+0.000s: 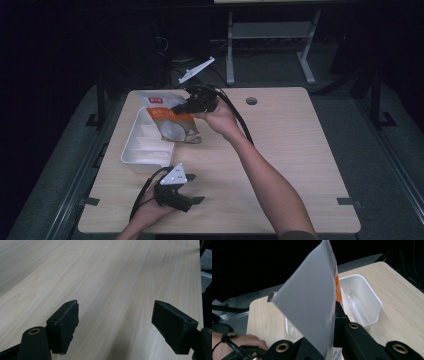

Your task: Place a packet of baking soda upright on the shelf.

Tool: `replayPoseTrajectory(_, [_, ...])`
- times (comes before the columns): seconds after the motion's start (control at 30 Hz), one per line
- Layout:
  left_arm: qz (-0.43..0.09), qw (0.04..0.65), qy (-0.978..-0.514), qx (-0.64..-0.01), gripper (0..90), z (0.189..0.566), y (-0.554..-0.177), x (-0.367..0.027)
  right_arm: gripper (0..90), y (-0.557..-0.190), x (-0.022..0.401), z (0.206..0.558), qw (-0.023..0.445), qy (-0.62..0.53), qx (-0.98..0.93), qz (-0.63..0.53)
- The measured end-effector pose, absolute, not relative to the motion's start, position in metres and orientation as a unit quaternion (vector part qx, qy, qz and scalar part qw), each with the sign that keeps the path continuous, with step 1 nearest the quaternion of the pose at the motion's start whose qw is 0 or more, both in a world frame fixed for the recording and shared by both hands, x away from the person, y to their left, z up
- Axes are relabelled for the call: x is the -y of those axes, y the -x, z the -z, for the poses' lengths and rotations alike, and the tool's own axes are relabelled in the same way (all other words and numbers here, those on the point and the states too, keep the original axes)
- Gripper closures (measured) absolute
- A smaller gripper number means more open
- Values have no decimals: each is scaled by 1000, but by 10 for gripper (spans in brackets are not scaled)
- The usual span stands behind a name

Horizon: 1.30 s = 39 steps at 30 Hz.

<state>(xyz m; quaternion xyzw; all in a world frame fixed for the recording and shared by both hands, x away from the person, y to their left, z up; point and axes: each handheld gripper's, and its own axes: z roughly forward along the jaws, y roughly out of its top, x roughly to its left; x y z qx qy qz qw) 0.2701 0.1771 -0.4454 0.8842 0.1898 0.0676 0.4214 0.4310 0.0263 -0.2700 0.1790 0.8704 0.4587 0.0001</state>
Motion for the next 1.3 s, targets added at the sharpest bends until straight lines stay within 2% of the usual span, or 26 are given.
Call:
replayPoseTrajectory(0.73, [-74, 424, -882, -192, 199, 445, -272, -182, 897, -442, -75, 277, -14, -151, -873, -464])
replayPoseTrajectory(1.3, [-77, 425, -881, -194, 199, 445, -273, -183, 897, -451, -103, 296, -32, -159, -864, -477])
